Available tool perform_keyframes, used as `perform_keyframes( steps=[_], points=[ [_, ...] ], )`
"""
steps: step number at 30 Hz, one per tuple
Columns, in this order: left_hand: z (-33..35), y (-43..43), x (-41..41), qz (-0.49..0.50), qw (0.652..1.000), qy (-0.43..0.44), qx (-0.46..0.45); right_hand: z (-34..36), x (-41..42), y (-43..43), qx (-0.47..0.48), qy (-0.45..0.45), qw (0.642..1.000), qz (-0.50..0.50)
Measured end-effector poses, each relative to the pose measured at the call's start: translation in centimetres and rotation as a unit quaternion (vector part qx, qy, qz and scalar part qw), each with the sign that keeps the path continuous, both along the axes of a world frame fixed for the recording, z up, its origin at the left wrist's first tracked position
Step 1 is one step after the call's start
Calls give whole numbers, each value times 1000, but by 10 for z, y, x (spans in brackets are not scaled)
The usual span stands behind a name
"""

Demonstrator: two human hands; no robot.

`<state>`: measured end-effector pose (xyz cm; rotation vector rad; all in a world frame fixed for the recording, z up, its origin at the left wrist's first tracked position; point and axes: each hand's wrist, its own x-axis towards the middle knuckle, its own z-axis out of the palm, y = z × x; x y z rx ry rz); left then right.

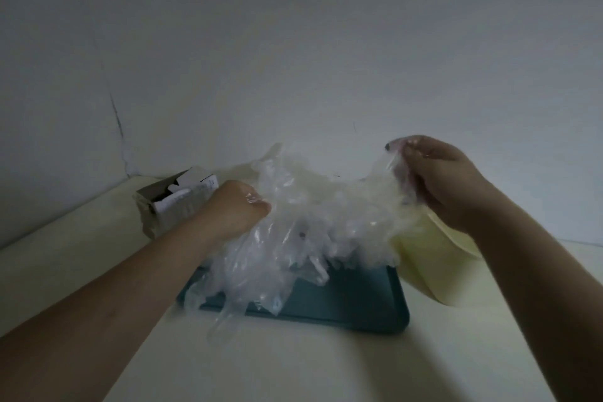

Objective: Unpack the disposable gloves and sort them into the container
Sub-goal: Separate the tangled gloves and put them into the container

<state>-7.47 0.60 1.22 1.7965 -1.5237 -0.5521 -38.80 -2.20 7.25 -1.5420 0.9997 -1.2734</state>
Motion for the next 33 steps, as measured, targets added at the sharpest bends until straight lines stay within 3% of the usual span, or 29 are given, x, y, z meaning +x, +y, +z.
perform_keyframes(
  steps=[3, 5, 12, 16, 20, 26, 29, 33],
  points=[
    [-7, -4, -4, -16, 1000, 11, 16, 1, 14, 10, 34, 177, 979, 99],
    [-11, -7, -10, -17, 999, 46, 12, -14, 41, 14, 48, 223, 965, 130],
    [14, 14, 17, 26, 991, 126, 33, -77, 101, -13, 147, 176, 964, 134],
    [38, 37, 40, 18, 986, 163, 24, -77, 115, -18, 146, 180, 965, 120],
    [70, 58, 44, -34, 988, 148, 6, -52, 113, -12, 98, 158, 976, 114],
    [85, 60, 18, -220, 937, 270, 2, -2, 77, 3, 7, 127, 990, 62],
    [86, 47, -29, -235, 929, 284, -16, 23, 44, 1, -11, 105, 994, 0],
    [83, 21, -92, -243, 927, 284, -29, 46, -26, -13, -40, 163, 980, -103]
  ],
)
